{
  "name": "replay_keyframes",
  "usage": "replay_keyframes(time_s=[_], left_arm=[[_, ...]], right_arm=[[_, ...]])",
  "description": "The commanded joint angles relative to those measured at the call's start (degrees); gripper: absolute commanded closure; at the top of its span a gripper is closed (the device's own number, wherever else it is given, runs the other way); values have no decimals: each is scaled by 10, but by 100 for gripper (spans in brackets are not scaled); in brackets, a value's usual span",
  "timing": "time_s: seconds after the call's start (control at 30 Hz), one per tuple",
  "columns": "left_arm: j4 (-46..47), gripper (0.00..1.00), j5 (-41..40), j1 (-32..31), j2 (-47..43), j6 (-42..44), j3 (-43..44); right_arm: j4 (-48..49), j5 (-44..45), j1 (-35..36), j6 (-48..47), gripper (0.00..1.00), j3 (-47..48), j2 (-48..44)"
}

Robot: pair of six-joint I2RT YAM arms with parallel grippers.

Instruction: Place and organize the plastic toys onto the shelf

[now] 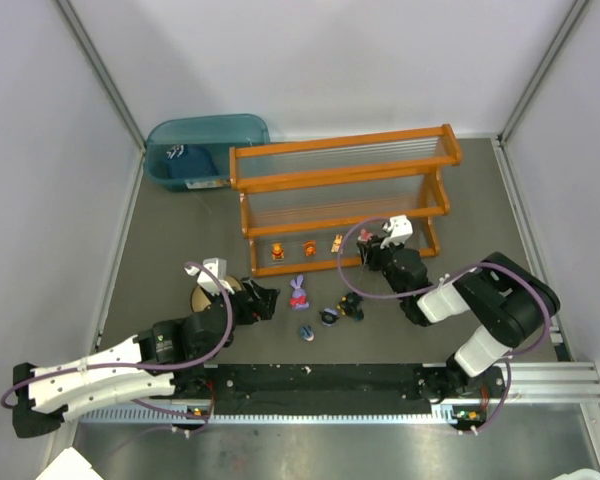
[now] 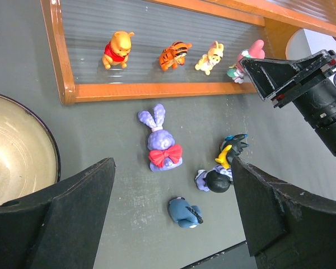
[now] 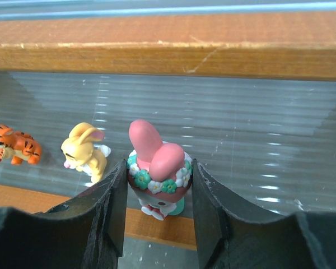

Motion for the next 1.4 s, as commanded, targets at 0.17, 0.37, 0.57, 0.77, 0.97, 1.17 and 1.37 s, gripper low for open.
replay_keyframes(time_s=[0.17,0.37,0.57,0.77,0.97,1.17,1.37], left_arm=[[27,10,2,7,-1,4,-10],[26,10,5,10,-1,5,-12],[27,9,6,14,-3,11,-8],[27,9,11,18,-2,12,-9],[34,8,15,21,0,11,-13],[35,8,19,23,4,11,-13],[35,8,21,24,2,11,-13]], right_arm=[[29,-6,-8,-18,100,32,17],[30,-8,-13,-20,100,33,24],[45,-14,-14,-25,100,32,38],[58,-18,-15,-25,100,25,47],[68,-18,-14,-32,98,10,42],[74,-20,-14,-36,90,3,39],[89,-20,-15,-36,87,-8,39]])
